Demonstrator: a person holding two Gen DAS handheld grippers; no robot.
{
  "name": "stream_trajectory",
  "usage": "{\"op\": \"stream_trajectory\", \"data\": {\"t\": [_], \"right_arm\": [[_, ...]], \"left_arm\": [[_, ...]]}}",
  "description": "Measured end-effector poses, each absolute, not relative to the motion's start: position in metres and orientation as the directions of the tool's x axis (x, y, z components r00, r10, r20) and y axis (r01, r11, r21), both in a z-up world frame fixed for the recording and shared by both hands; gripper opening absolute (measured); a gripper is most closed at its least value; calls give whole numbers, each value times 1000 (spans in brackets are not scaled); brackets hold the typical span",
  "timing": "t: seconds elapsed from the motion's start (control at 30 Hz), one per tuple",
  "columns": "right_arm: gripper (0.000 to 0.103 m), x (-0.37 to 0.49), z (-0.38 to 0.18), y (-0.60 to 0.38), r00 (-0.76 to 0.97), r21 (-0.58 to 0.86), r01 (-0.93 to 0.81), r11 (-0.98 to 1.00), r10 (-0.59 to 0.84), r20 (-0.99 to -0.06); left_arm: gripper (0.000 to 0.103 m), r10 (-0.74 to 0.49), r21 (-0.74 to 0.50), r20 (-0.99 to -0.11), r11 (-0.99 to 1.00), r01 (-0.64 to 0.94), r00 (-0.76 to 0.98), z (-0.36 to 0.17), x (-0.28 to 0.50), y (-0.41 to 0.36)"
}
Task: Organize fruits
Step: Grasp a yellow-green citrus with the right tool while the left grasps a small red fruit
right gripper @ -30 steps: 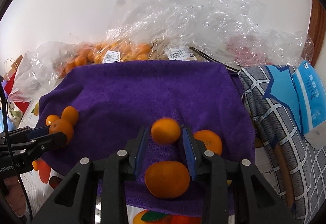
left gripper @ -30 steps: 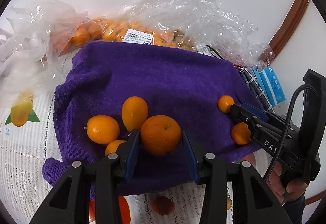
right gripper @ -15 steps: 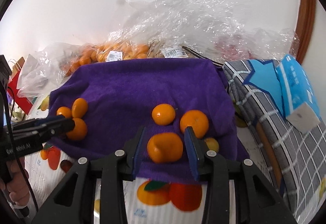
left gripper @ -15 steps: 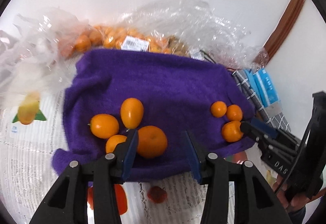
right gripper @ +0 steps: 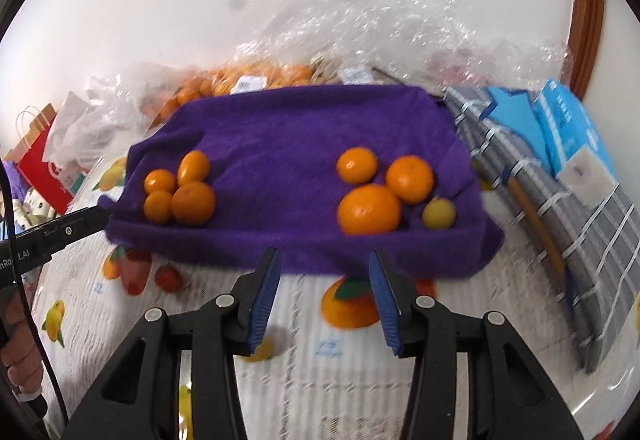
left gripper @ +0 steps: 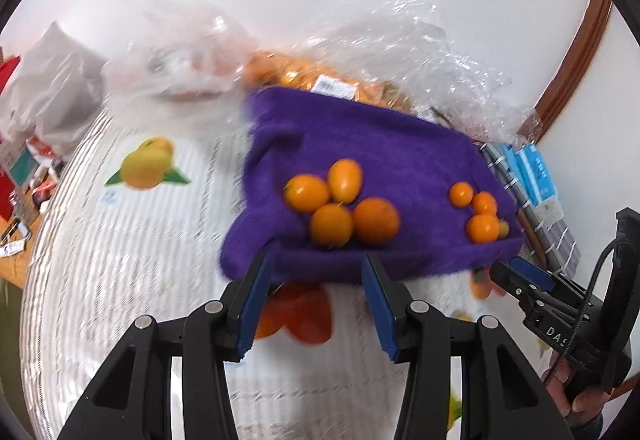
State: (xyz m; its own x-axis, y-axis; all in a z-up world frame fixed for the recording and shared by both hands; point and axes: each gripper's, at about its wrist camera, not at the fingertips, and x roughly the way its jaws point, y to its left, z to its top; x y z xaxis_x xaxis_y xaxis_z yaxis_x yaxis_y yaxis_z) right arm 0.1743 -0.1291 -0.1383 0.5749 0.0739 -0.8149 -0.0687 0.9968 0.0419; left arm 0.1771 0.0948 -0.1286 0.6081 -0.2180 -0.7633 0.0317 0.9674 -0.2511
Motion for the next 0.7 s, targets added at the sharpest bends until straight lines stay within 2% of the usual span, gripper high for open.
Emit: {"op": "stream_trajectory", "data": {"t": [0.33,0.43,0.5,0.7], "right_arm": [[45,148,-174,-95,516,40,-147,988,111,-849],[37,144,-182,-90,513,13,-152,988,90,-854],[26,140,-182,-89,532,-23,-156,987,65,-844],[26,131,-171,-103,545,-20,-160,987,71,-836]], "left_arm": [[45,-193,-253,-802,967,-28,566,-156,150,117],[45,-207,-262,-801,965,-18,562,-159,146,115],[45,-220,-270,-798,963,-7,561,-160,145,110],[45,-276,-295,-794,954,52,542,-162,155,80]]}}
